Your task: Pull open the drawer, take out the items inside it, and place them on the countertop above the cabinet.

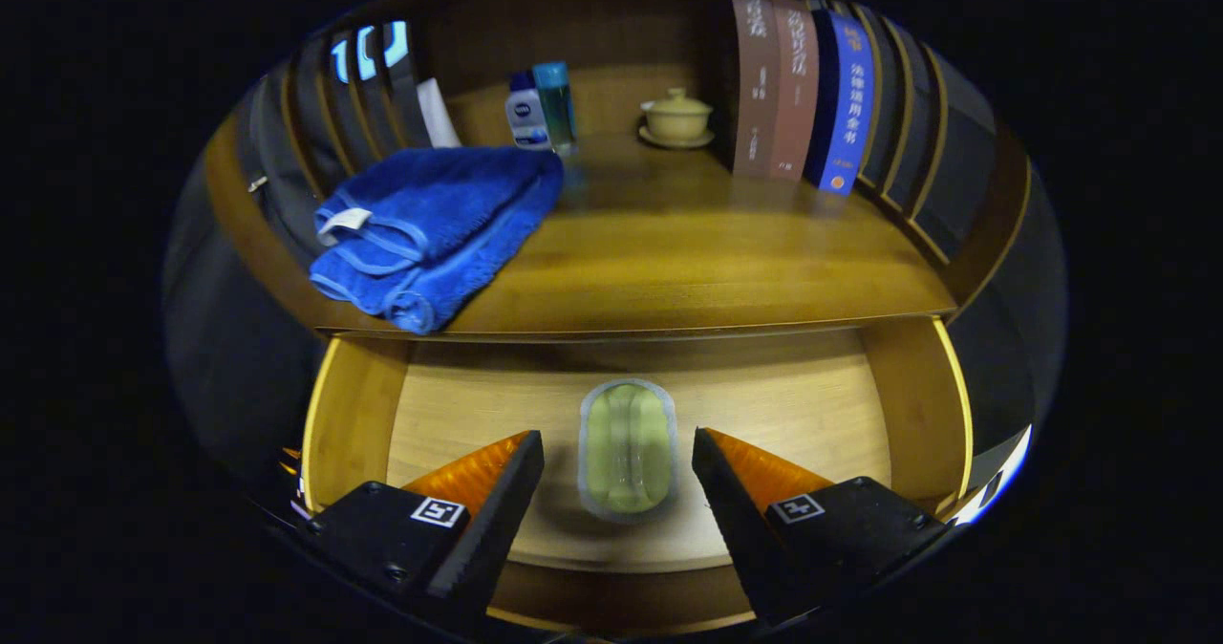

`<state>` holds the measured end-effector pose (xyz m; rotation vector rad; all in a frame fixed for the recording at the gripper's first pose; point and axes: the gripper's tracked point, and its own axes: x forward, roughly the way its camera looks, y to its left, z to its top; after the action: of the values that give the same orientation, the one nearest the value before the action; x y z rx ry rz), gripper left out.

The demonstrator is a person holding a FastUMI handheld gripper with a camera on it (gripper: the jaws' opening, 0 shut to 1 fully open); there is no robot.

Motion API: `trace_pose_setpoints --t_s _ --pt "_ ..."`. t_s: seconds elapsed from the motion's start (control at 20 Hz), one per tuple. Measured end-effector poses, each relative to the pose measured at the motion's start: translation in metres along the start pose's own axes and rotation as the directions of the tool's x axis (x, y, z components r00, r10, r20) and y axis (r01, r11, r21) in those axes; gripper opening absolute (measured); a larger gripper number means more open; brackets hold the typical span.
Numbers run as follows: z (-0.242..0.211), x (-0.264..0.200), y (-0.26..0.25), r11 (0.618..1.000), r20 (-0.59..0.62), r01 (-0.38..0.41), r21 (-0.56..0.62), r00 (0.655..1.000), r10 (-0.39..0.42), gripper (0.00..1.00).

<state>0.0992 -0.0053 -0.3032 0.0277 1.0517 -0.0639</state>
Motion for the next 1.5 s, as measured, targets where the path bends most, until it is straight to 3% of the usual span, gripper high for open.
trace_pose_setpoints --t_s 0.2,0.4,0.65,1.0,1.3,1.5 --pt "-0.005 0.029 -0.008 1.000 -0.100 0.028 0.013 0.995 -0.026 0.96" --pt "-0.015 0.046 -0.012 0.998 -0.195 0.049 -0.025 0.979 -0.053 0.76" --pt "-0.017 0.052 -0.008 0.996 -0.211 0.047 -0.073 0.975 -0.061 0.23" --pt "-0.007 0.027 -0.004 1.000 -0.116 0.017 -0.024 0.993 -0.019 0.23" --pt "0.002 -0.048 0.006 0.999 0.057 -0.015 -0.030 0.998 0.017 0.23" --pt "0.034 -0.085 0.005 1.000 0.181 -0.020 -0.020 0.983 0.023 0.23"
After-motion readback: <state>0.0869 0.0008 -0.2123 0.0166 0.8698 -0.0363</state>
